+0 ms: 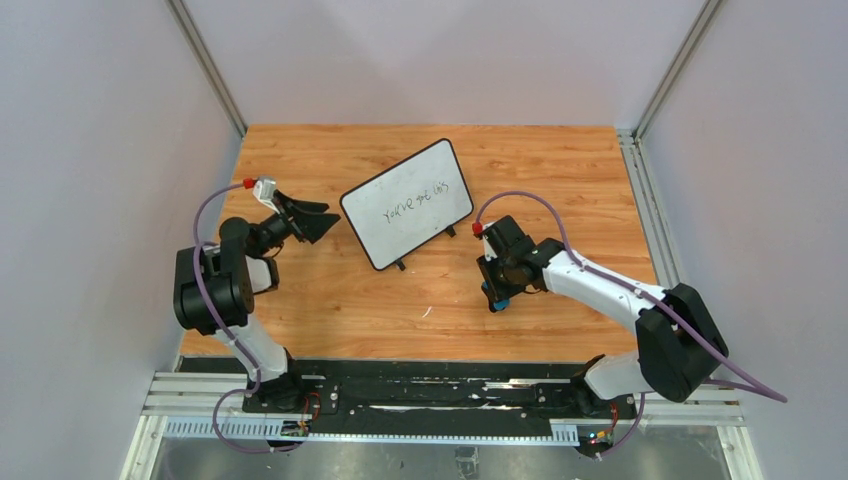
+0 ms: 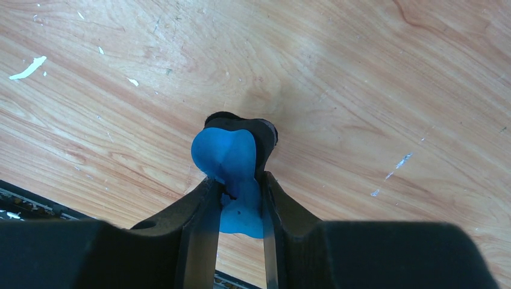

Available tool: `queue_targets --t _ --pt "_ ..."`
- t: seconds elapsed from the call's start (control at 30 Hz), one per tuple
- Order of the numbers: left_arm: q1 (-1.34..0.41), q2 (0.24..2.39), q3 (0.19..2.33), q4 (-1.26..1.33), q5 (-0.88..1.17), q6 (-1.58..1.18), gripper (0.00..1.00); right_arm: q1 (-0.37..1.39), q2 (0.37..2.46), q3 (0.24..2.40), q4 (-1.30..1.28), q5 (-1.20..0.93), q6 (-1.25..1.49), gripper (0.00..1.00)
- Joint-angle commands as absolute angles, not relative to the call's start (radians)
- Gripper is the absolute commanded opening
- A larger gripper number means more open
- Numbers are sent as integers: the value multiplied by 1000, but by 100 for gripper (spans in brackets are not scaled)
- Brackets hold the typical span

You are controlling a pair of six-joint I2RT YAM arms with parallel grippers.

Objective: Erase the whiteboard

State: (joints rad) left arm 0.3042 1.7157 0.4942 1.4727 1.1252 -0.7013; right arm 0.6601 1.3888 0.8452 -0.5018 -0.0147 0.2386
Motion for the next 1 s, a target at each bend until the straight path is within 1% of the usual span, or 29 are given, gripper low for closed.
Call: queue_targets --t 0.0,0.17,0.3,0.37,0.97 --pt "279 1718 532 1469 1134 -690 76 680 1399 882 -511 -11 248 23" --pt "233 1633 543 1221 1101 -487 76 681 1389 878 -513 -5 248 23" --pt "204 1564 564 944 1067 -282 76 680 1379 866 -508 -5 251 24" --pt "196 1549 571 873 1060 -236 76 681 1378 863 -505 -5 252 23" --pt "180 1585 612 885 1065 -279 74 681 1398 866 -494 -9 250 23"
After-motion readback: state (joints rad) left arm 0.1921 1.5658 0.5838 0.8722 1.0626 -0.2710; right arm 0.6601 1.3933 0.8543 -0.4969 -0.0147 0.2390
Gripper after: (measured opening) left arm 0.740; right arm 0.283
